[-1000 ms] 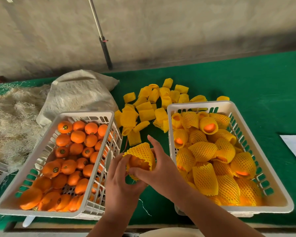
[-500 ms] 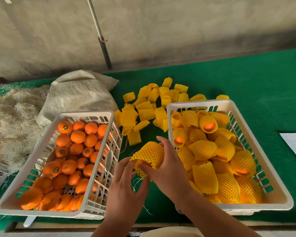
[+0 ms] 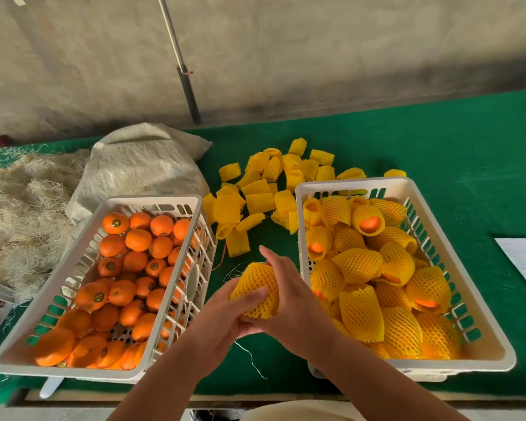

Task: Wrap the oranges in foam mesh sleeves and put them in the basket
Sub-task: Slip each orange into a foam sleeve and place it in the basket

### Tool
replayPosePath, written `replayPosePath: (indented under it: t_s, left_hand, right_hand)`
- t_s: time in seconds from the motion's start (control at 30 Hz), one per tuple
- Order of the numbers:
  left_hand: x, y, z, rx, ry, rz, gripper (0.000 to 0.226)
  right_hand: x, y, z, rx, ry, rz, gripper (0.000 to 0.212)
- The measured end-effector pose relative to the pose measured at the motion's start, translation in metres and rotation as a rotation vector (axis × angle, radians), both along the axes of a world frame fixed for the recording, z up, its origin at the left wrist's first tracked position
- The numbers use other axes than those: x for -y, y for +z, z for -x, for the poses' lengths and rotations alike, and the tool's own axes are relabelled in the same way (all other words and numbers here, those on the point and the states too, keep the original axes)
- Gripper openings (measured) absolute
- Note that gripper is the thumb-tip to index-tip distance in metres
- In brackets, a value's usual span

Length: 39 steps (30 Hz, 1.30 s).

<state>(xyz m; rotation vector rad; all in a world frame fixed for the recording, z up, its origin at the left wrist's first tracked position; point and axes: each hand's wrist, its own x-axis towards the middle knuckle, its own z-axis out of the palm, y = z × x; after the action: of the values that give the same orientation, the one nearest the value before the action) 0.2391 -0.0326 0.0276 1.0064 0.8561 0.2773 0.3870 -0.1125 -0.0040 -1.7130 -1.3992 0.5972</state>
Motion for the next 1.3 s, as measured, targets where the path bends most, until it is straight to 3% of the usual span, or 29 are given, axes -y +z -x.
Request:
replayPosePath:
  t_s: [0.1, 0.17, 0.3, 0.47, 0.63, 0.8, 0.87, 0.93, 1.0, 1.07, 1.2, 1.3]
  left_hand:
    - [0.002, -0.006, 0.0, 0.022, 0.096, 0.008, 0.067]
    - [0.001, -0.012, 0.002, -0.008, 0.123, -0.034, 0.07]
    - [-0.004, -0.013, 0.008, -0.144, 0.026, -0.262, 0.079]
    - [-0.007, -0.006, 0.011, -0.15, -0.266, -0.38, 0.084]
    - [-0.006, -0.011, 0.013, -0.1, -0.163, -0.35, 0.089]
    - [-0.007, -0.02, 0.015, -0.131, -0.082, -0.426, 0.066]
    - [-0.013, -0.025, 0.02, -0.221, -0.035, -0.552, 0.055]
    - [-0.023, -0.033, 0.032, -0.451, -0.013, -0.829, 0.055]
    - [-0.035, -0.048, 0.05, -0.759, -0.009, -1.145, 0.064]
    - [-0.046, -0.064, 0.069, -0.988, -0.035, -1.304, 0.08]
    - [-0.058, -0.09, 0.099, -1.172, -0.072, -1.211, 0.104]
    - [-0.064, -0.097, 0.104, -1.124, -0.064, -1.125, 0.109]
  right_hand:
    - [0.004, 0.001, -0.008, -0.092, 0.06, 0.051, 0.127]
    - [0.011, 0.004, -0.017, -0.28, 0.094, 0.122, 0.131]
    - [0.018, 0.006, -0.032, -0.559, 0.093, 0.228, 0.111]
    - [0.02, 0.006, -0.036, -0.568, 0.102, 0.338, 0.082]
    - [0.024, 0.004, -0.036, -0.692, 0.121, 0.387, 0.075]
    - [0.022, 0.001, -0.038, -0.726, 0.009, 0.38, 0.077]
    - [0.021, -0.001, -0.042, -0.786, -0.064, 0.361, 0.079]
    - [0.02, -0.003, -0.051, -0.856, -0.165, 0.318, 0.079]
    - [0.019, -0.005, -0.063, -0.888, -0.281, 0.256, 0.078]
    - [0.018, -0.008, -0.079, -0.887, -0.4, 0.196, 0.078]
    - [0.014, -0.019, -0.112, -0.836, -0.625, 0.146, 0.076]
    - [0.01, -0.026, -0.132, -0.813, -0.719, 0.141, 0.071]
